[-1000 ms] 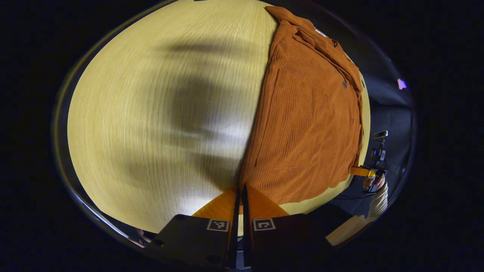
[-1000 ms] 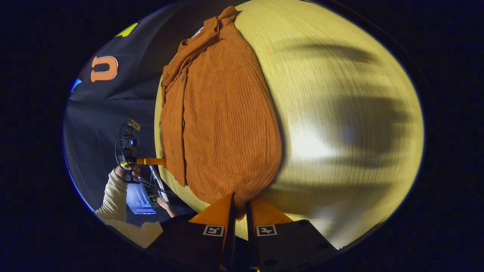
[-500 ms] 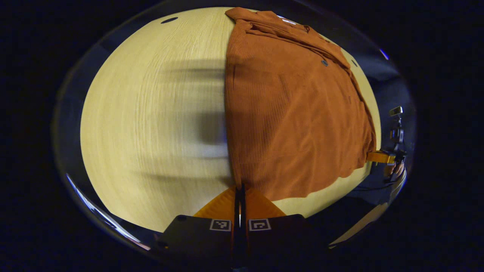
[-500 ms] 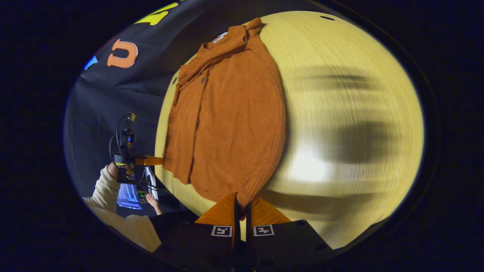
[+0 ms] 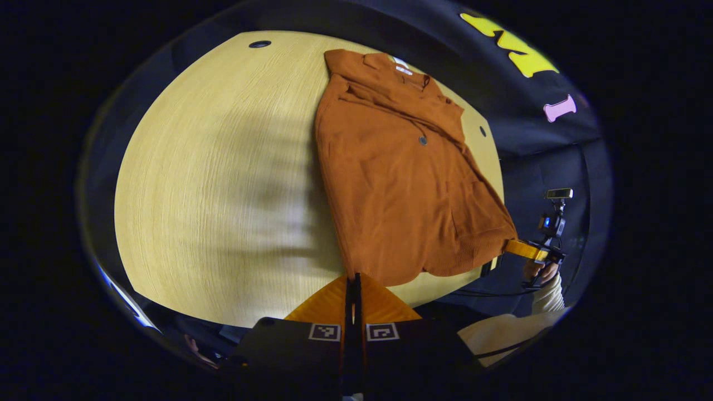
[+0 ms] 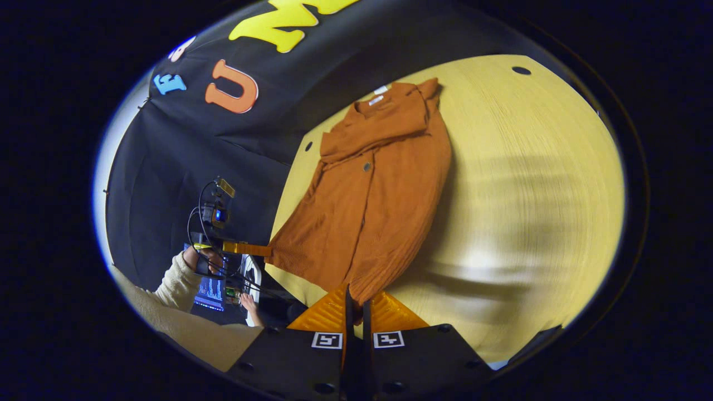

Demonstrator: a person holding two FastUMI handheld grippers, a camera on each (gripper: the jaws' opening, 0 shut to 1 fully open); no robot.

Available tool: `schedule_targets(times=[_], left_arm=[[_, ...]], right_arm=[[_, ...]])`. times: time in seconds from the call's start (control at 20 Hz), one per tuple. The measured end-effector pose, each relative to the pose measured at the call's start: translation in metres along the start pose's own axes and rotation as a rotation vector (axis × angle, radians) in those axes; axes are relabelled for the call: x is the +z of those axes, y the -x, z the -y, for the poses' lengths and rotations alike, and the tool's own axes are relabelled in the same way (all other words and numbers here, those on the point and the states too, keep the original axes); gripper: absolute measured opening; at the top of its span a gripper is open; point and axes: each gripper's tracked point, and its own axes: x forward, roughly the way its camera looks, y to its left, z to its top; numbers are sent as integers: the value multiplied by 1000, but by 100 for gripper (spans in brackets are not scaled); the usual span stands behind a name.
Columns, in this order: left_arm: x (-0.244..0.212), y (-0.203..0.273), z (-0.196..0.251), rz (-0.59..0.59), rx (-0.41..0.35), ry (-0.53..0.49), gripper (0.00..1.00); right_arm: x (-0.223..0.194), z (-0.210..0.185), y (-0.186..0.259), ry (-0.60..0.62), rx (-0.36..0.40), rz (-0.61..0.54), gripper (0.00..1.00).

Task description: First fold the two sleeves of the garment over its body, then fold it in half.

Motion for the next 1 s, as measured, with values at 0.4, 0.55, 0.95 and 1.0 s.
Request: schedule_targets(times=[0.4, 0.55, 0.95, 1.0], left_arm=[[166, 132, 92, 172, -118, -117, 3], [197, 129, 75, 205, -114, -176, 3], [349, 80, 59, 290, 40, -252, 2], [364, 68, 53, 293, 63, -258, 3]], right_arm=[[133, -45, 1, 127, 31, 93, 6], [190, -53, -2, 161, 20, 139, 6], [334, -16, -47, 97, -51, 240, 6], [350, -4, -53, 81, -70, 256, 4]])
